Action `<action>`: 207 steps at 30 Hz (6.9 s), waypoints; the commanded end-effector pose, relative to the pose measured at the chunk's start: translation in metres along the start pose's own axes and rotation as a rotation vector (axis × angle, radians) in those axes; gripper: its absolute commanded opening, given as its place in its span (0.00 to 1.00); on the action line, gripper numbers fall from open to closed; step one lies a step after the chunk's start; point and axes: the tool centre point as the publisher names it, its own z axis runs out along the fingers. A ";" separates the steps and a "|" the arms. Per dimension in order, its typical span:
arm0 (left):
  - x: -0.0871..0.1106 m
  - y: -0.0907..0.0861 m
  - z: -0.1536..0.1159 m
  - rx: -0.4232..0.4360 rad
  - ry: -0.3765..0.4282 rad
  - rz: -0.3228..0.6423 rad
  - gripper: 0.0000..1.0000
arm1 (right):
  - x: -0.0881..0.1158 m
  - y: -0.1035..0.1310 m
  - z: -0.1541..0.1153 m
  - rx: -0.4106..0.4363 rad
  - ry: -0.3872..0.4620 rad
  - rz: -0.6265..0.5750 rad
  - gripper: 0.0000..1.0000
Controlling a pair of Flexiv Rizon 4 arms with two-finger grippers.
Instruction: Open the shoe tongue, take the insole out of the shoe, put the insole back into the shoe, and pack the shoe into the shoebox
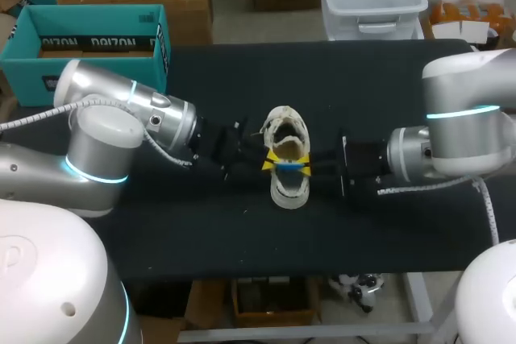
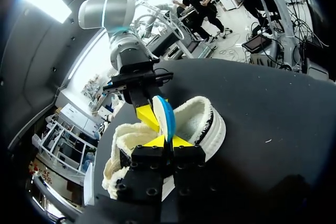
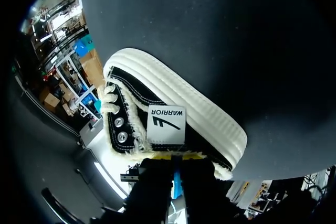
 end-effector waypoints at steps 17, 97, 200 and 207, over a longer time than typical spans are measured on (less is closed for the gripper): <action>-0.001 -0.007 0.016 0.021 0.002 0.010 0.00 | -0.009 -0.037 -0.019 -0.092 0.021 -0.007 0.47; -0.021 -0.044 -0.101 -0.011 0.031 -0.156 1.00 | -0.030 -0.029 0.003 -0.396 -0.325 0.072 0.26; 0.024 -0.077 -0.185 -0.369 0.108 -0.814 1.00 | 0.047 0.016 -0.070 0.012 -0.554 -0.436 1.00; 0.024 -0.076 -0.186 -0.389 0.132 -0.836 1.00 | 0.047 0.016 -0.070 0.012 -0.554 -0.436 1.00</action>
